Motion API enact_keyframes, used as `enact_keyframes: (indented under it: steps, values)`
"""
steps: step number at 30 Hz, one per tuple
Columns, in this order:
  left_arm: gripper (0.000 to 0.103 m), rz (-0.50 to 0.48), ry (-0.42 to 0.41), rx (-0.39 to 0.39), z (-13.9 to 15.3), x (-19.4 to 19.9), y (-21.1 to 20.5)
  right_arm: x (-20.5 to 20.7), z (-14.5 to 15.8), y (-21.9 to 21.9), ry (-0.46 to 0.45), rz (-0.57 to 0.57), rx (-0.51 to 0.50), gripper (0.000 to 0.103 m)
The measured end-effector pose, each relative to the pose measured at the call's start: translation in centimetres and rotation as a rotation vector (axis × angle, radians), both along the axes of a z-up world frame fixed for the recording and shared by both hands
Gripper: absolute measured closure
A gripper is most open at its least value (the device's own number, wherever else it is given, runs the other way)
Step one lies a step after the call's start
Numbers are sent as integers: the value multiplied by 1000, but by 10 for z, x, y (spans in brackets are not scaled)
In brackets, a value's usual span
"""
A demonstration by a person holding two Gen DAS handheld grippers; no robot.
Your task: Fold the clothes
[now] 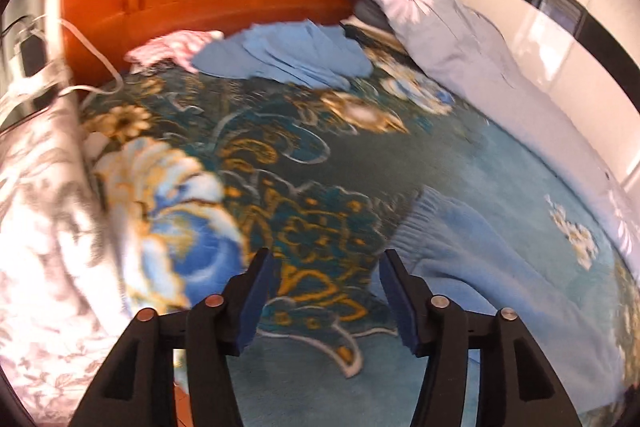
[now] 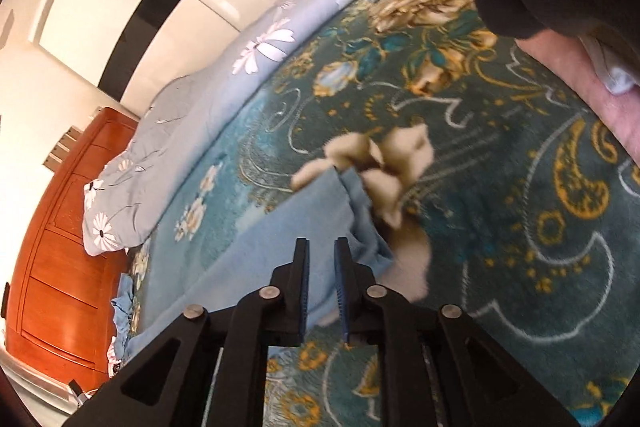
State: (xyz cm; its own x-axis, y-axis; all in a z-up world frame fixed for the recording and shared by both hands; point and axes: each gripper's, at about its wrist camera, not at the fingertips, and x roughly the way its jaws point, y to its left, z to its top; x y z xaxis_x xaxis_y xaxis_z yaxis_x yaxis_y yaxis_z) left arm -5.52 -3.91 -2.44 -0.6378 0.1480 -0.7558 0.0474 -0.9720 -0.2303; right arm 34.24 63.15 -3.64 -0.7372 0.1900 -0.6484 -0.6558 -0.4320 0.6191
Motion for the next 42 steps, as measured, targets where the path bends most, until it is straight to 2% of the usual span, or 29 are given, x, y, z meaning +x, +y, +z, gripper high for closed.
enact_keyframes:
  steps: [5, 9, 15, 16, 17, 19, 26, 29, 31, 34, 37, 40, 41, 42]
  values:
    - [38, 6, -42, 114, -9, 14, -12, -8, -7, -3, -61, 10, -17, 81]
    - [38, -10, -85, 161, -24, 23, 1, -12, -20, 0, -124, -12, -69, 81]
    - [38, 15, -105, 219, -40, 32, 11, -14, -25, 5, -82, -30, -96, 82]
    - [38, 22, -110, 230, -42, 33, 11, -14, -25, 6, -72, -39, -93, 88]
    - [38, 23, -118, 243, -45, 33, 10, -15, -23, 5, -62, -43, -79, 98]
    - [38, 25, -123, 252, -47, 34, 9, -13, -18, 4, -61, -44, -45, 98]
    - [38, 39, -112, 258, -47, 33, 1, -10, -6, -2, -149, -41, 53, 99]
    - [38, 38, -118, 274, -47, 24, 4, -8, -24, 1, -170, -53, 5, 99]
    - [38, 37, -122, 284, -47, 18, 5, -7, -25, 1, -163, -62, 4, 99]
    - [38, 24, -127, 310, -48, 7, 8, -9, -19, -5, -191, -57, 30, 98]
    - [38, 18, -147, 319, -51, -5, 18, -7, -9, -15, -227, -49, 78, 92]
    - [42, 11, -142, 297, -51, -12, 30, -4, 5, -30, -245, -34, 140, 91]
    - [48, 9, -137, 288, -50, -14, 33, -2, 9, -36, -242, -23, 155, 90]
    - [70, 6, -133, 278, -49, -16, 37, 0, 13, -41, -239, -12, 170, 89]
